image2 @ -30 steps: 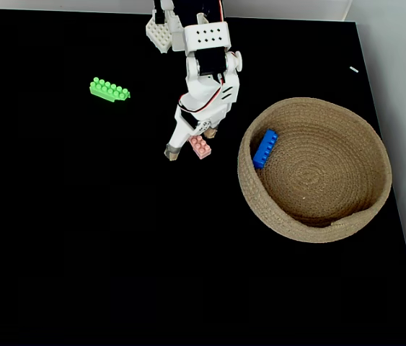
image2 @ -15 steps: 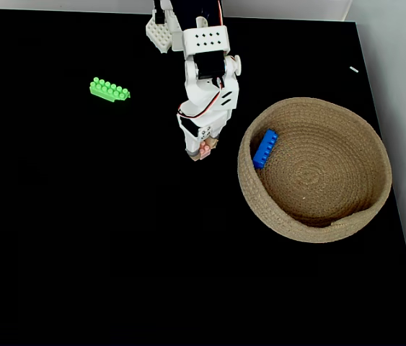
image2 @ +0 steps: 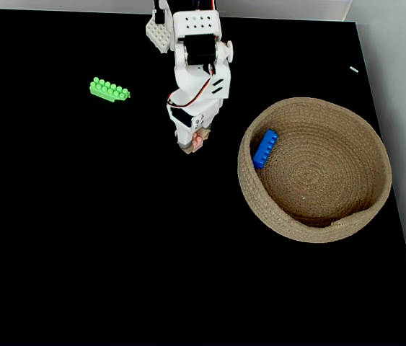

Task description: Place the lego blocks in the tray

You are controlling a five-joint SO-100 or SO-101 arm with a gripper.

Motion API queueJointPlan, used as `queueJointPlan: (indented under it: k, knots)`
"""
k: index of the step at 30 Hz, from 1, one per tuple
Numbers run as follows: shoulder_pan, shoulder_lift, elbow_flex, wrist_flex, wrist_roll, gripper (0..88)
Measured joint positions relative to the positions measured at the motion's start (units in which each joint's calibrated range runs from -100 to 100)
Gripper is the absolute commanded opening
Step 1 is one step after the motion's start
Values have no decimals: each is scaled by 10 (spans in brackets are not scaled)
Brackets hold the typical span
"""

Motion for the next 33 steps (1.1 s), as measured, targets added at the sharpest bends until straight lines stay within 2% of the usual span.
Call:
queueJointPlan:
  k: [10,14,21,24,27,33]
  knots:
    - [-143,-99,-29,-57,106,2]
    - [-182,-90,-31,-111,106,3]
    - [-267,-33,-50,-137,143,148]
    - [-270,-12,-55,-137,147,226]
    - [-266,-3,-55,-137,142,268]
    - [-264,-3,-55,-117,124,273]
